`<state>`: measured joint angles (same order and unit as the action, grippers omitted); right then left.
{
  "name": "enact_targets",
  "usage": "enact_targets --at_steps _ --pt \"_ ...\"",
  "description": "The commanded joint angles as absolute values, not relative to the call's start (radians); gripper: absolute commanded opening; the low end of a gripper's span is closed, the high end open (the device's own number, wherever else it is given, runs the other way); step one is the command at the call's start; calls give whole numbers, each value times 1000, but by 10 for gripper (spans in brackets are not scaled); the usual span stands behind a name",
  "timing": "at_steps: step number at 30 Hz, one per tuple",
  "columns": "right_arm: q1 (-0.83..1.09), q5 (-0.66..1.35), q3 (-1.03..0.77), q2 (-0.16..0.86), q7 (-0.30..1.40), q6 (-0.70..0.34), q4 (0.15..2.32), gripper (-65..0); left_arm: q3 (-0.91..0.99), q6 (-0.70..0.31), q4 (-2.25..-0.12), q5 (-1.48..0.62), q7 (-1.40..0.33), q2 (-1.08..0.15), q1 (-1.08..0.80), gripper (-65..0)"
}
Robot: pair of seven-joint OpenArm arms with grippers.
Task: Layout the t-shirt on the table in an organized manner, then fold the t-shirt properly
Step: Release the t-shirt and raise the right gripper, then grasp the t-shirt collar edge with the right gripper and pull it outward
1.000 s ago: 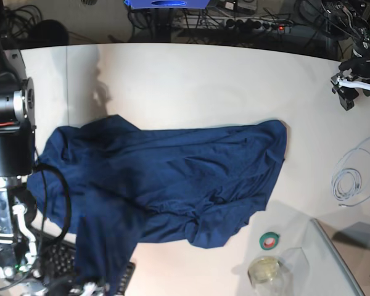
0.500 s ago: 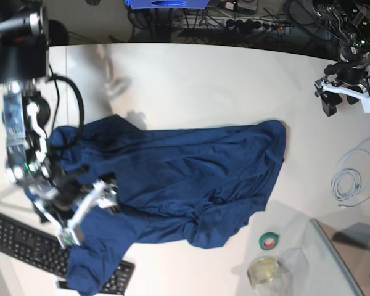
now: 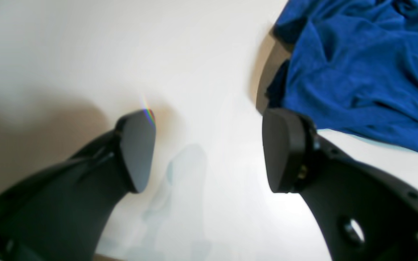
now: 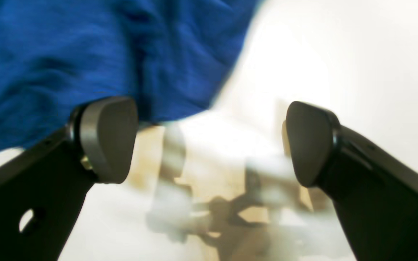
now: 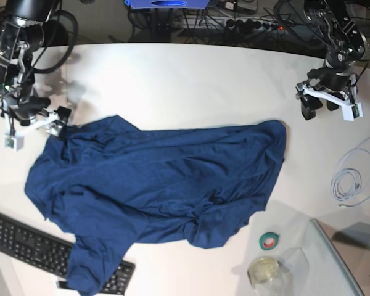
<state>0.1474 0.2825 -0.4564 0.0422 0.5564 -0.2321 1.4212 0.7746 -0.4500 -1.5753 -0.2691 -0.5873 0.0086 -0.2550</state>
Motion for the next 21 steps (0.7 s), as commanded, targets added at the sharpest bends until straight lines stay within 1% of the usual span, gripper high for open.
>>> enact_targets --at_steps 1,2,3,4,5,7,8,10,11,14,15,17,19,20,21 --pt "133 298 -456 61 533 -240 1415 -59 780 -455 -1590 -283 -564 -2 -254 -212" --pt "133 300 -455 65 524 -240 1394 -59 783 -455 -1590 -283 -564 -2 -254 -222" --pt "133 300 -455 65 515 -242 1385 -59 788 -455 -1590 -283 -564 -2 -254 -258" --pt "133 300 -455 64 507 -242 1391 -59 788 -455 -1590 -283 -564 -2 -254 -319" --pt "136 300 -453 61 504 -242 1409 -59 788 -455 -1590 -283 -564 -4 -257 -388" --pt "159 300 -447 58 504 -243 1475 -59 789 -455 -1590 -283 -564 -4 -259 -569" --pt "165 300 -446 53 506 -243 1514 -59 789 -455 -1589 -283 -564 -4 -260 -650" --pt "166 300 -412 41 509 -243 1557 -59 791 -455 -1578 -283 -564 -4 -260 -650" --pt "163 300 -390 51 509 -243 1561 -59 791 -455 -1573 -283 -564 -4 -260 -650" --pt "131 300 -312 68 509 -243 1523 -62 789 -455 -1564 -283 -567 -4 -262 -650" --pt "116 298 -292 68 509 -243 1494 -77 789 -455 -1563 -283 -567 -4 -262 -650" --pt "81 297 -277 68 509 -243 1429 -123 789 -455 -1563 -283 -567 -4 -262 -650" --pt "53 297 -277 68 509 -243 1362 -191 791 -455 -1563 -283 -567 -5 -268 -650" --pt "47 297 -277 68 509 -243 1345 -239 791 -455 -1563 -283 -565 -7 -272 -650" --pt "48 298 -277 68 509 -243 1336 -306 791 -455 -1566 -283 -565 -7 -274 -650"
